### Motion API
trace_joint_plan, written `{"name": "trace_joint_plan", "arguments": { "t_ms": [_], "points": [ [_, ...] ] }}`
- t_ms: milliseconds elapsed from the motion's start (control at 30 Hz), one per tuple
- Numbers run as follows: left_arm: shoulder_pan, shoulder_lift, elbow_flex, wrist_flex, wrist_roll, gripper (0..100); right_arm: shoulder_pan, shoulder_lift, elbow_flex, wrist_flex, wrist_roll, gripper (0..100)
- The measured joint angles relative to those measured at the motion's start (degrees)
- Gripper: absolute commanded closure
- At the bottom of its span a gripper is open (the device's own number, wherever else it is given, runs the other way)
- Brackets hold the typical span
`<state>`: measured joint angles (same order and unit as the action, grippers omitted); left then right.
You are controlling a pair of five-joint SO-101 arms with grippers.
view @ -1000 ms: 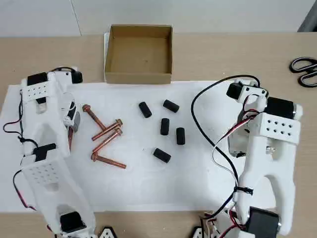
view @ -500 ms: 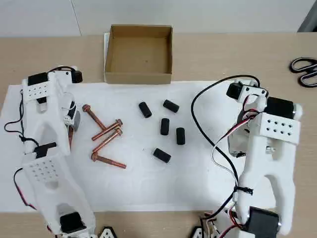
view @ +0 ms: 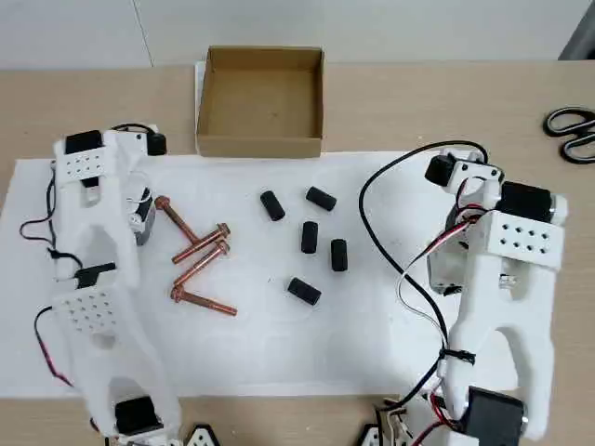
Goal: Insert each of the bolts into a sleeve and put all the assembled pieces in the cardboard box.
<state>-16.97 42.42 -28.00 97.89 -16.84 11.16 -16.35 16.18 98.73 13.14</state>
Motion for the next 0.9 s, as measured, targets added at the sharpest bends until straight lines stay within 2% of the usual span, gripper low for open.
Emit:
{"name": "trace_joint_plan", "arguments": {
  "t_ms": [267,433,700,900],
  "points": [
    [1.23,-0.09,-0.62,0.7,0.0,99,0.0,0.0,0.0,0.0,0.0,99.5],
    [3.87,-5.8,-0.7,0.97,0.88,99,-0.7,0.0,0.0,0.0,0.0,99.5],
    [4.04,-21.63,0.7,1.41,5.1,99,-15.03,6.68,-7.56,0.0,1.32,99.1],
    [4.92,-24.62,5.8,1.58,7.38,99,-20.22,19.6,-18.37,0.0,5.98,91.1]
  ]
}}
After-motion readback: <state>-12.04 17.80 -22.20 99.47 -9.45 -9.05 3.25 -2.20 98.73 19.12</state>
